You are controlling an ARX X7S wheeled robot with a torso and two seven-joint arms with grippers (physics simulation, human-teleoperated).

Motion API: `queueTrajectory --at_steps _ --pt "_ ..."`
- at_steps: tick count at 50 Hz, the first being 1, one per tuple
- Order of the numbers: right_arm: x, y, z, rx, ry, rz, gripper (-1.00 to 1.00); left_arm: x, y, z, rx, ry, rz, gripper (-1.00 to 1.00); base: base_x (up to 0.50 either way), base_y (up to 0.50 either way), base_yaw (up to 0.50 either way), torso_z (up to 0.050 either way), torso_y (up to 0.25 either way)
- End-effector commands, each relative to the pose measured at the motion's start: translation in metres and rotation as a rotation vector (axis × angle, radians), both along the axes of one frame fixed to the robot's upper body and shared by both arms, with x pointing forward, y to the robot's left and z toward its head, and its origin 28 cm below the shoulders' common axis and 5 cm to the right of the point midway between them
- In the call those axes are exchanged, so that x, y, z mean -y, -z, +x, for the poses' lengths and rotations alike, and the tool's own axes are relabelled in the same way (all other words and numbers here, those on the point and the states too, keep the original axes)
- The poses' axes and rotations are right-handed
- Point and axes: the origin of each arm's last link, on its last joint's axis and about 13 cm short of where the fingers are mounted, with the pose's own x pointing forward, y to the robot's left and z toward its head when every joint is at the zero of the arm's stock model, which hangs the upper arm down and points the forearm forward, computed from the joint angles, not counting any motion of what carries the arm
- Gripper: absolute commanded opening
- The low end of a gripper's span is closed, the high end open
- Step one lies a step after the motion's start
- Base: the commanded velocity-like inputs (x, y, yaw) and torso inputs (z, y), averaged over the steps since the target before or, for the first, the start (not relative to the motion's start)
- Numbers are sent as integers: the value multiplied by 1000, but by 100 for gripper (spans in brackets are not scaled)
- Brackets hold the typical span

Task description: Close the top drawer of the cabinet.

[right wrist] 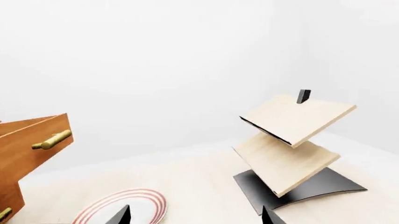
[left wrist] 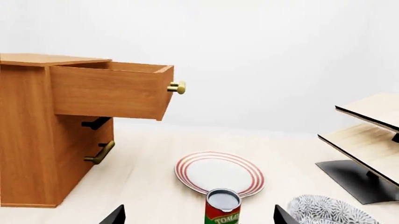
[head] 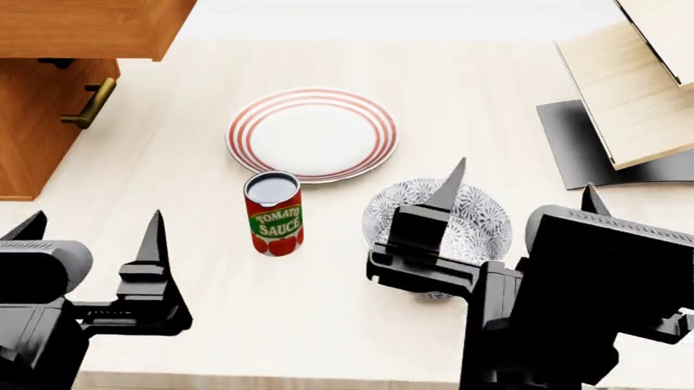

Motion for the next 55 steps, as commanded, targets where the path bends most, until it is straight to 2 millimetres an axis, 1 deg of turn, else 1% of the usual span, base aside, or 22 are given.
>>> queueTrajectory --at_steps 1,8,15,23,25,37,55 --pt "-2 -71 -44 -1 -52 -181 100 2 -67 -16 107 41 91 100 0 0 0 0 0" --pt "-6 -71 -44 -20 -67 -193 100 0 -64 -12 97 27 91 100 0 0 0 0 0" --pt "-5 -71 -45 -31 -78 -222 100 0 -71 -11 121 13 103 100 0 0 0 0 0" --pt "-5 -70 -42 -33 -61 -212 100 -1 -71 -8 130 2 120 100 0 0 0 0 0" --pt "-5 -70 -42 -32 -82 -209 100 -1 -72 -8 131 2 121 100 23 0 0 0 0" --pt "-5 -63 -38 -45 -76 -209 100 -1 -70 -6 128 -2 126 100 493 0 0 0 0" --pt "-5 -63 -38 -44 -82 -205 100 -1 -66 -4 117 1 121 100 500 0 0 0 1"
